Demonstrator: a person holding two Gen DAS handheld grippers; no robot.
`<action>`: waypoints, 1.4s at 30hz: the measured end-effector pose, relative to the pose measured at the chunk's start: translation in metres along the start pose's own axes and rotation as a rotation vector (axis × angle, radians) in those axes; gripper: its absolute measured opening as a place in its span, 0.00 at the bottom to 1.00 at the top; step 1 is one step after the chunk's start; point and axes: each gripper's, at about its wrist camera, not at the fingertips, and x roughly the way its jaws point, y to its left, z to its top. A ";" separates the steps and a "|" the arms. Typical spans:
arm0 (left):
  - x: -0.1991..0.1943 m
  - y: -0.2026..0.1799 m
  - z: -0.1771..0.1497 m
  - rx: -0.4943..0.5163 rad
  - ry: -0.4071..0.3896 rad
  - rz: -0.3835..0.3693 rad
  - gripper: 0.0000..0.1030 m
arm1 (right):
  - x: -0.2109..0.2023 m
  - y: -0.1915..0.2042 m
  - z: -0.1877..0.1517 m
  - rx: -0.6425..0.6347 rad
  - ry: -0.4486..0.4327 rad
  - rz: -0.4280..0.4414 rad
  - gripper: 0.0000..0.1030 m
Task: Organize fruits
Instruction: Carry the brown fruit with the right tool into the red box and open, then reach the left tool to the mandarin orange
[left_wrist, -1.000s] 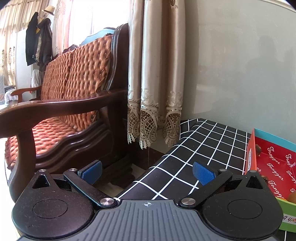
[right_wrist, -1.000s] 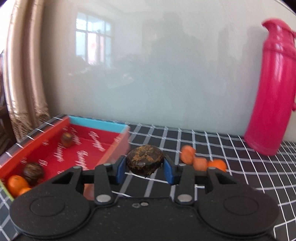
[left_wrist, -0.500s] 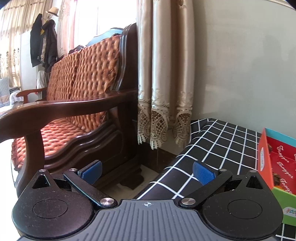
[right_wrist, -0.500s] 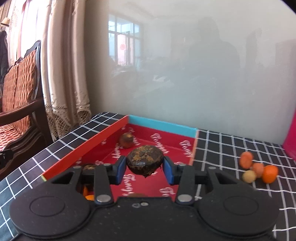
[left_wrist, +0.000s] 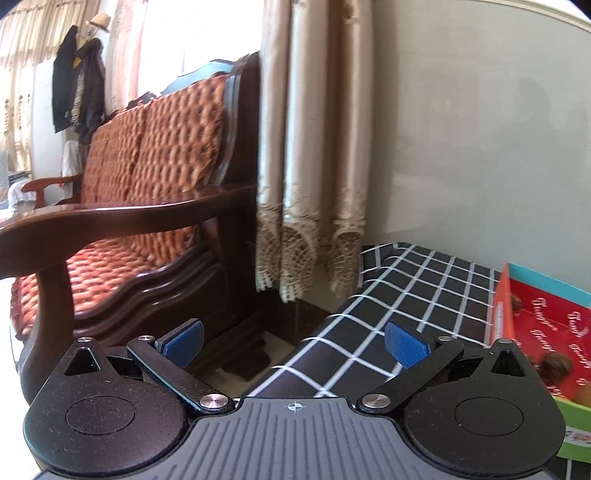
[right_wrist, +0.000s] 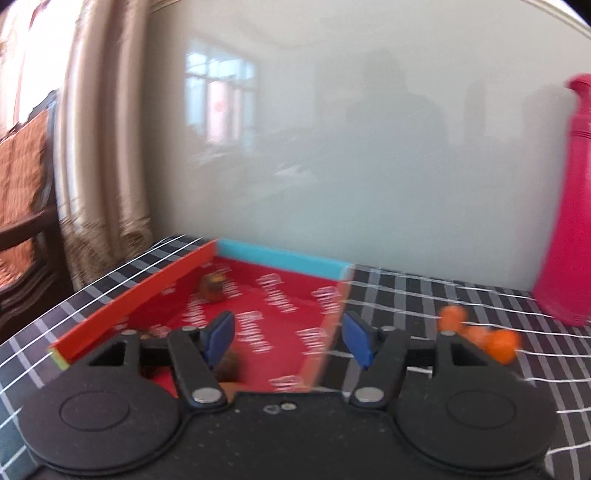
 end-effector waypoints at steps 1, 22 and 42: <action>-0.002 -0.005 0.000 0.002 -0.002 -0.007 1.00 | -0.003 -0.014 0.001 0.029 -0.014 -0.028 0.65; -0.055 -0.151 -0.010 0.129 -0.044 -0.300 1.00 | -0.053 -0.199 -0.025 0.334 -0.048 -0.301 0.77; -0.100 -0.276 -0.048 0.298 -0.023 -0.500 1.00 | -0.092 -0.288 -0.056 0.339 -0.040 -0.465 0.77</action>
